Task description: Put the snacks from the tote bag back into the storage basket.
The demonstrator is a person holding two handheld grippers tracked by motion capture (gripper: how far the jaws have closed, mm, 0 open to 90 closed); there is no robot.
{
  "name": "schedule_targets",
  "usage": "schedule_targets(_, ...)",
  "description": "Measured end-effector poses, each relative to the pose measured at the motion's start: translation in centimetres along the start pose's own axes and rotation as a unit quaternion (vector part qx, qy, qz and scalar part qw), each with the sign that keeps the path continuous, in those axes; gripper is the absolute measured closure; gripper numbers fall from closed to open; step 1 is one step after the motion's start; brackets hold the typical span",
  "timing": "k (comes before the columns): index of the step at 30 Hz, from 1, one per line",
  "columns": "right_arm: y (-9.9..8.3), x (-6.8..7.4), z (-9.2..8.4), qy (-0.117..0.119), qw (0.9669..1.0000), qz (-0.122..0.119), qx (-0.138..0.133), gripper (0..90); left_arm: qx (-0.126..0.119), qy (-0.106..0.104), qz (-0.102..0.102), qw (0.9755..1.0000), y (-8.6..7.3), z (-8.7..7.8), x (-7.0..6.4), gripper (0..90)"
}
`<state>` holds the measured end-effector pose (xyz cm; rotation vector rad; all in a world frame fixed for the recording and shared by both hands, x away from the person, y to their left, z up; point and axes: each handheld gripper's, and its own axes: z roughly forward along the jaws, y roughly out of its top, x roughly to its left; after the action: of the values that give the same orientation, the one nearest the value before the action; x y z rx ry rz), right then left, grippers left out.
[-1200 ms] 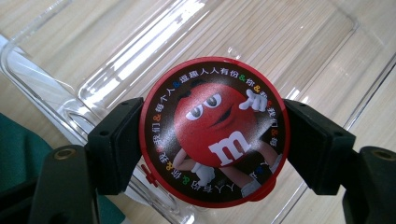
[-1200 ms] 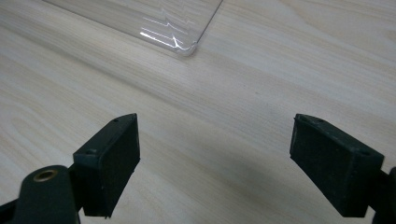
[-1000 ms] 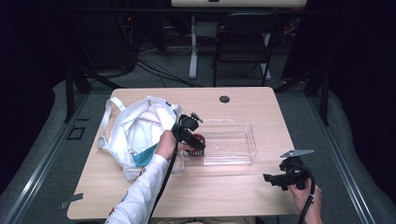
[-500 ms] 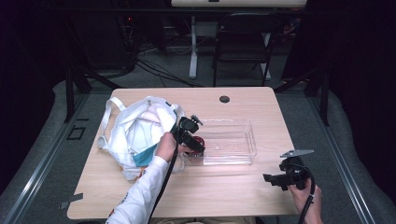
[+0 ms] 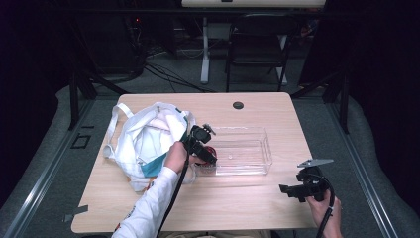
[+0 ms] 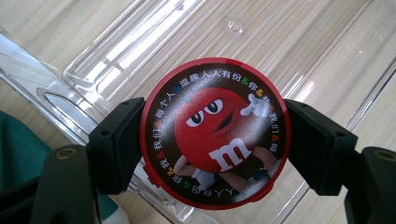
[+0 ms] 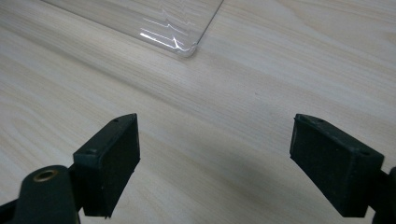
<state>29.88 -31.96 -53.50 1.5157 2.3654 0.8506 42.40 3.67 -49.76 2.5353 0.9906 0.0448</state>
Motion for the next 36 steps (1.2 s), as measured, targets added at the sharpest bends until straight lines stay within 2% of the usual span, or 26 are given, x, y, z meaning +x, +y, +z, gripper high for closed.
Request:
schedule_targets(7,0.0,-0.1,0.0,0.0,1.0,0.0,0.0,15.6,0.004,0.0,0.005,1.0,0.0,-0.1,0.0,25.5)
schedule_targets(14,0.0,0.1,0.0,0.006,1.0,-0.002,-0.002,15.6,-0.003,-0.005,-0.004,1.0,-0.1,-0.1,-0.1,24.5)
schedule_targets(19,-0.2,-0.1,-0.2,0.004,1.0,0.0,-0.001,15.6,-0.016,-0.008,-0.011,0.9998,0.2,-0.8,0.1,20.4)
schedule_targets(22,-0.4,0.0,-0.3,0.002,1.0,0.001,-0.001,15.6,-0.033,-0.002,-0.01,0.9994,0.5,-1.8,0.1,17.8)
schedule_targets(28,-0.6,-0.1,-0.5,0.0,1.0,0.003,-0.002,15.6,-0.047,0.002,-0.007,0.9989,0.8,-3.2,0.0,14.6)
schedule_targets(29,-0.7,-0.1,-0.6,0.0,1.0,0.003,-0.003,15.6,-0.054,0.004,-0.003,0.9985,0.8,-3.7,0.0,13.9)
schedule_targets(36,-0.8,0.1,-0.8,-0.001,1.0,0.004,-0.004,15.6,-0.064,0.018,0.001,0.9978,0.2,-5.5,-0.1,10.5)
